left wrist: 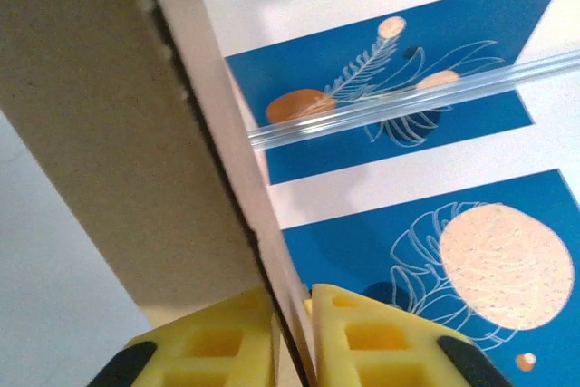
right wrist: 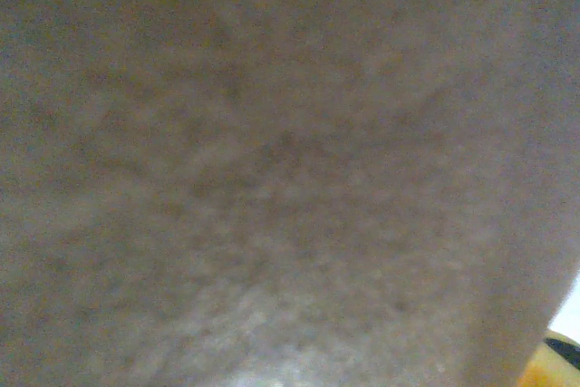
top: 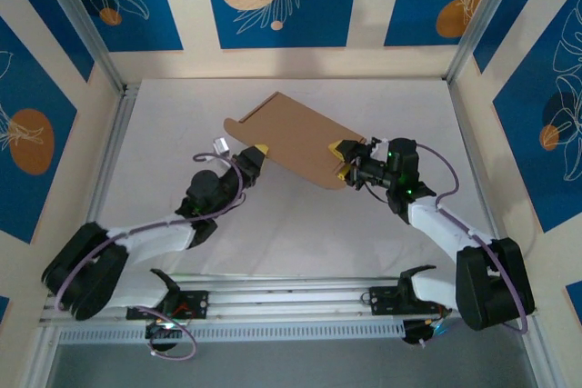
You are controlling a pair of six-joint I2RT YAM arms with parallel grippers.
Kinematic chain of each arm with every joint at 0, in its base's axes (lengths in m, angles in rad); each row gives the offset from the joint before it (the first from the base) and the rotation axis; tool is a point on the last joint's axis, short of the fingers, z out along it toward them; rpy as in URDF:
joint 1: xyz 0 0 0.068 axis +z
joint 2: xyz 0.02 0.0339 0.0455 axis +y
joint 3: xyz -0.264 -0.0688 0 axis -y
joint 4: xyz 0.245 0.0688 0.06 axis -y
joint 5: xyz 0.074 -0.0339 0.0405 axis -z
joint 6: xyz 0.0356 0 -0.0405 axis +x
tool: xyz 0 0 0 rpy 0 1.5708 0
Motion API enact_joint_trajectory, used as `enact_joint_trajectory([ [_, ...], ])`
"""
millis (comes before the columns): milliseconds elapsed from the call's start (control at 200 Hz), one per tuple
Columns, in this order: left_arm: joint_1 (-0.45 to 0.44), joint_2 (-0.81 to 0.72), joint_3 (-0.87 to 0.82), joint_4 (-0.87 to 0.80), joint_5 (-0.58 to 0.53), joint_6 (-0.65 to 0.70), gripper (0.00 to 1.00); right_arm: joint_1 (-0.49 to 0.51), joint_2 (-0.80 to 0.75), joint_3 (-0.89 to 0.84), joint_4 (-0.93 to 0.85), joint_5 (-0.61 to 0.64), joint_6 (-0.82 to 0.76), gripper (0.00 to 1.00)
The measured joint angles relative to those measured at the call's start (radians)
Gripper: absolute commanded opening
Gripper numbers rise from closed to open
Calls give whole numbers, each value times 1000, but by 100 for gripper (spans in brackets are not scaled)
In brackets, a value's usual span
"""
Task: Fold the paper box
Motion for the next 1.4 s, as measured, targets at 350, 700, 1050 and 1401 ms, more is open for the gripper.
enact_joint_trajectory([
  [350, -13, 154, 29, 268, -2, -13, 0, -36, 1, -14, 87, -16, 72, 26],
  [700, -24, 185, 40, 350, -23, 53, 7, -40, -13, -15, 135, -45, 153, 26],
  [1050, -27, 285, 85, 379, -29, 55, 35, -12, -66, -11, 34, 38, 170, 27],
  [1401, -50, 106, -13, 222, 66, 128, 54, -98, -205, 27, -245, -33, 26, 27],
])
